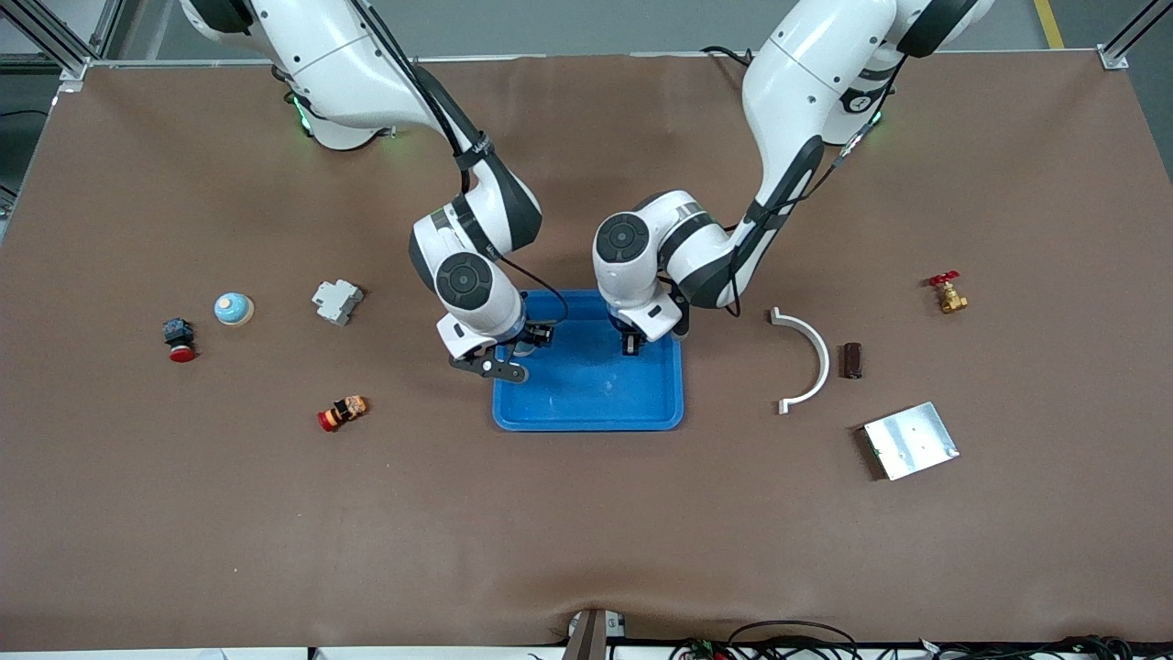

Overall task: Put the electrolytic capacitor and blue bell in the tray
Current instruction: 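Carry the capacitor and bell into the blue tray and lower them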

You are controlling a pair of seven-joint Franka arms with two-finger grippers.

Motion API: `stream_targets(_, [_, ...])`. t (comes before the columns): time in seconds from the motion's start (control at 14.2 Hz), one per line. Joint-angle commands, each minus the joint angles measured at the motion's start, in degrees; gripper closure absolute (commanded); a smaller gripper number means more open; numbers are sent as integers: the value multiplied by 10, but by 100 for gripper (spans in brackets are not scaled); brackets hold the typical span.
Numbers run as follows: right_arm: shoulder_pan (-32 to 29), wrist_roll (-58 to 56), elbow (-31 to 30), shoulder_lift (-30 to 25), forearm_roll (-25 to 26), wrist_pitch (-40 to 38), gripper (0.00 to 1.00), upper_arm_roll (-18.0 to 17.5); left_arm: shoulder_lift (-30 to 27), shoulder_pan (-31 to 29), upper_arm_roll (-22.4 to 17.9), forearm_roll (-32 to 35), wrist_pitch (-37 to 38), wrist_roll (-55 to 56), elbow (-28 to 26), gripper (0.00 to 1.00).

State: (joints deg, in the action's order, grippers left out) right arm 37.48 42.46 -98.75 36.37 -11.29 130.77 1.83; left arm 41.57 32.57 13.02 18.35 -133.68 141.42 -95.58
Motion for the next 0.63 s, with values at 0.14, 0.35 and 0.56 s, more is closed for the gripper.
stream_targets(0.14, [15,11,-14,2,-14,24,84,7,-11,-3,-4,12,-22,6,-13,0])
stream_targets(0.35, [20,15,-14,2,-14,24,84,7,-38,-14,-1,12,-1,-18,-9,0])
stream_targets(0.56, [26,15,-14,3,-14,24,84,7,-80,-33,3,-12,71,-138,3,0])
